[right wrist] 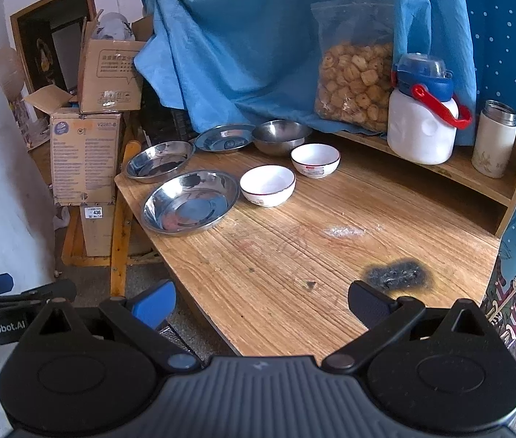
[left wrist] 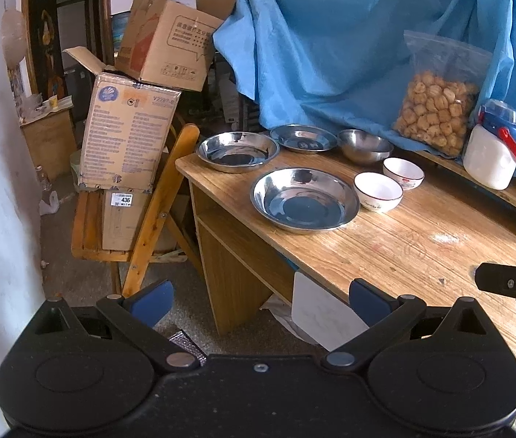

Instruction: Organize plates and bowls

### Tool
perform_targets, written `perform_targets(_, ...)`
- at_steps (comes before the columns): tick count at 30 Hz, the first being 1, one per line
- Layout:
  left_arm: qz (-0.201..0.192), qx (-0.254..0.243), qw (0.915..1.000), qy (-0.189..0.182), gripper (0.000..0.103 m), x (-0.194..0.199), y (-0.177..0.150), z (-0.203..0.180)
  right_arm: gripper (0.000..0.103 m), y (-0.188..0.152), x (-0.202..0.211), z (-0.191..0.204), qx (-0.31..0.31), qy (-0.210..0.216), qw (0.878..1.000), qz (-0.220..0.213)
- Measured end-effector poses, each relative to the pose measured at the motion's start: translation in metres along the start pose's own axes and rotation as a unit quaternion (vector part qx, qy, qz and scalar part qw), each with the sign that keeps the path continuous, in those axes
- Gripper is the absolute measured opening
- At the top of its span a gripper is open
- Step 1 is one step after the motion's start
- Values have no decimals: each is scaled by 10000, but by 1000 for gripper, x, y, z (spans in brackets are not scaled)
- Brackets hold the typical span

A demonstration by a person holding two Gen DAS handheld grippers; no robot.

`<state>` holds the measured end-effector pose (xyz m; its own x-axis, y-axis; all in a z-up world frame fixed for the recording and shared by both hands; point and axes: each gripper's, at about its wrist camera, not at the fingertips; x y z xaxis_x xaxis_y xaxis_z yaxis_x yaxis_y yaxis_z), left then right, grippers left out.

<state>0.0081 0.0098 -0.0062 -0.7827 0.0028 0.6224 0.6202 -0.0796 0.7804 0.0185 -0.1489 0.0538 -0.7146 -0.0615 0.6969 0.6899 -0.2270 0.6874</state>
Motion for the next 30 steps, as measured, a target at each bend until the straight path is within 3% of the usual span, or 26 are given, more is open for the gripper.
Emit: perform_targets(30,-143,-52,9999,-55,102,3,10,-5,103,13,-4,-3,-42,0,10000,12)
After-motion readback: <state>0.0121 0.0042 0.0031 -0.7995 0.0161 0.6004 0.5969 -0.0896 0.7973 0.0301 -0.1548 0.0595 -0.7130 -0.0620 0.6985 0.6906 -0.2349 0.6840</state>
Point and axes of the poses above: each gripper's, at about its wrist camera, not at the fingertips, and x roughly against the way its jaws point, z to its left, y to its top, and after that the axes turned 4 degrees about -x, right-handed
